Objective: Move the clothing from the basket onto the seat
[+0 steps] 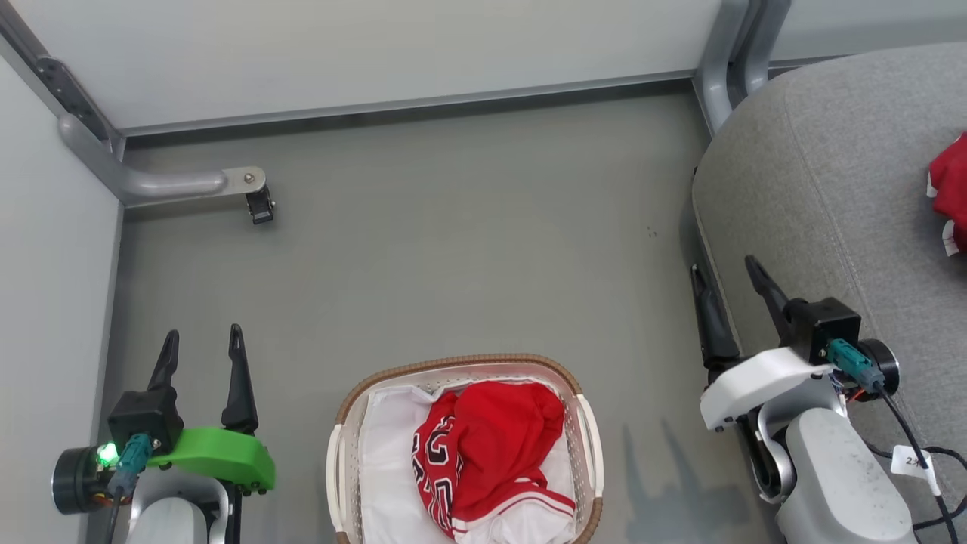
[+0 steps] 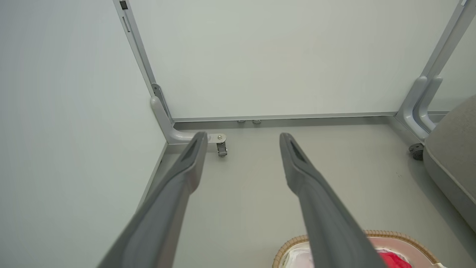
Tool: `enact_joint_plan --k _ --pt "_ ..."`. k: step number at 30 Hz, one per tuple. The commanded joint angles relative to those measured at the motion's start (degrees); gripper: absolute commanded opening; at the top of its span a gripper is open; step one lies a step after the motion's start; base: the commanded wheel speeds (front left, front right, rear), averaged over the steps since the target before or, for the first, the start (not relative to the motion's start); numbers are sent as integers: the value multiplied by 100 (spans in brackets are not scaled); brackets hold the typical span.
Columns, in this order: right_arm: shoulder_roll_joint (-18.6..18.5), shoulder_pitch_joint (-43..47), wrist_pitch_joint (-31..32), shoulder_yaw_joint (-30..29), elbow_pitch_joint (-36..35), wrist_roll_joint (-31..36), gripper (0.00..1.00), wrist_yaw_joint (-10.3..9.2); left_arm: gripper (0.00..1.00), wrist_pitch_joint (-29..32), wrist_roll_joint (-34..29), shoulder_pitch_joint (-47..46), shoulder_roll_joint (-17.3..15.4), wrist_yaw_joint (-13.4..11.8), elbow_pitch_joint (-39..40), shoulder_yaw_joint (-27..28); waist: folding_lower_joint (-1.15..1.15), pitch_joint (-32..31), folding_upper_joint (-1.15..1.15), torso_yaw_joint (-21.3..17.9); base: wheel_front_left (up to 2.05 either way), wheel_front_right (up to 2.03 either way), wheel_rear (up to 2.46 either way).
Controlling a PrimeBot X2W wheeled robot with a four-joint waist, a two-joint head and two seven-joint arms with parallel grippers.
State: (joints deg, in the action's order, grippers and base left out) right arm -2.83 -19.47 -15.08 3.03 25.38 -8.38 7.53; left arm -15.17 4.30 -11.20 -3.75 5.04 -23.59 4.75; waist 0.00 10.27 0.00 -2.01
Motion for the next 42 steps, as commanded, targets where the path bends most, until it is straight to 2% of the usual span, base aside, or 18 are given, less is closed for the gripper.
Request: enact_joint_plan --k 1,13,26,33,42 --pt "-23 142 -13 33 26 -37 100 -8 100 3 -34 138 22 22 -16 29 0 -225 0 4 0 0 0" --pt "-21 674 -13 139 9 -187 100 -8 100 4 11 639 76 -31 127 29 0 -678 0 -16 0 0 0" --pt "-22 731 -13 157 -61 -229 100 -8 100 3 216 761 81 -142 352 -183 0 -655 0 -58 0 0 0" --pt "-21 418 -13 156 -222 -312 100 -8 100 3 480 461 81 31 130 -527 0 -122 0 -154 0 0 0" --pt "-21 -394 -13 268 -590 -369 100 -8 100 3 617 -362 72 221 -532 -1637 0 1202 0 -537 0 0 0"
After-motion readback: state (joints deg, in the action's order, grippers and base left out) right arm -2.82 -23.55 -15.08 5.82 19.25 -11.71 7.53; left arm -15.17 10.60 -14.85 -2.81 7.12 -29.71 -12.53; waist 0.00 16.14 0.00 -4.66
